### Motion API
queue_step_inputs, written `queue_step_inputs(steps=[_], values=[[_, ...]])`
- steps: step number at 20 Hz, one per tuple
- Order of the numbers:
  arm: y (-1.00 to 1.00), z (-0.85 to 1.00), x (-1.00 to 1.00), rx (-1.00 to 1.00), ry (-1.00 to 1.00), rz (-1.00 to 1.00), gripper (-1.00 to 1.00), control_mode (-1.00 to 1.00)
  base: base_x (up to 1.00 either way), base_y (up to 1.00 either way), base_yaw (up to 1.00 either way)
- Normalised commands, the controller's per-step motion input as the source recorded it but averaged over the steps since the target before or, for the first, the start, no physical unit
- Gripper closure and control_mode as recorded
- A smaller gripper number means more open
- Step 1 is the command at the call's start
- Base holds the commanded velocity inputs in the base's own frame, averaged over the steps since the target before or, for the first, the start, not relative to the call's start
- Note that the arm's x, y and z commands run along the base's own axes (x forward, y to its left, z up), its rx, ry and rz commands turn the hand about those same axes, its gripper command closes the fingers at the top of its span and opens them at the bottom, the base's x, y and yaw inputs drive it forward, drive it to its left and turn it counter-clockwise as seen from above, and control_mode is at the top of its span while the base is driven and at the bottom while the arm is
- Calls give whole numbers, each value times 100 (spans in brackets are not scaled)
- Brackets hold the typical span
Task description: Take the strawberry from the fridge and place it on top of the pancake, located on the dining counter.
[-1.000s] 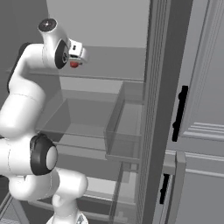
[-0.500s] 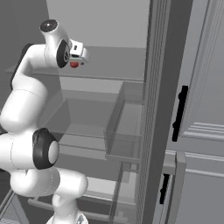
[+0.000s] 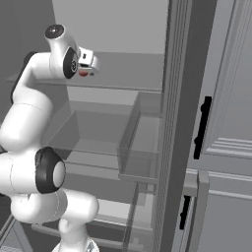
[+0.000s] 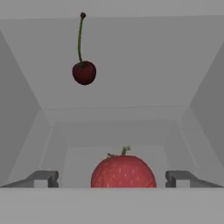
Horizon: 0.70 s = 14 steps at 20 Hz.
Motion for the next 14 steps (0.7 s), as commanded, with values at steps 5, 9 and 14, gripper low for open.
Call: queue_step_inputs(steps=[5, 9, 14], values=[[-4, -16, -16, 4, 1, 0, 100, -100, 0, 0, 0], [-2, -2, -1, 0, -1, 0, 100, -100, 0, 0, 0], [0, 0, -10, 0, -9, 0, 100, -100, 0, 0, 0]])
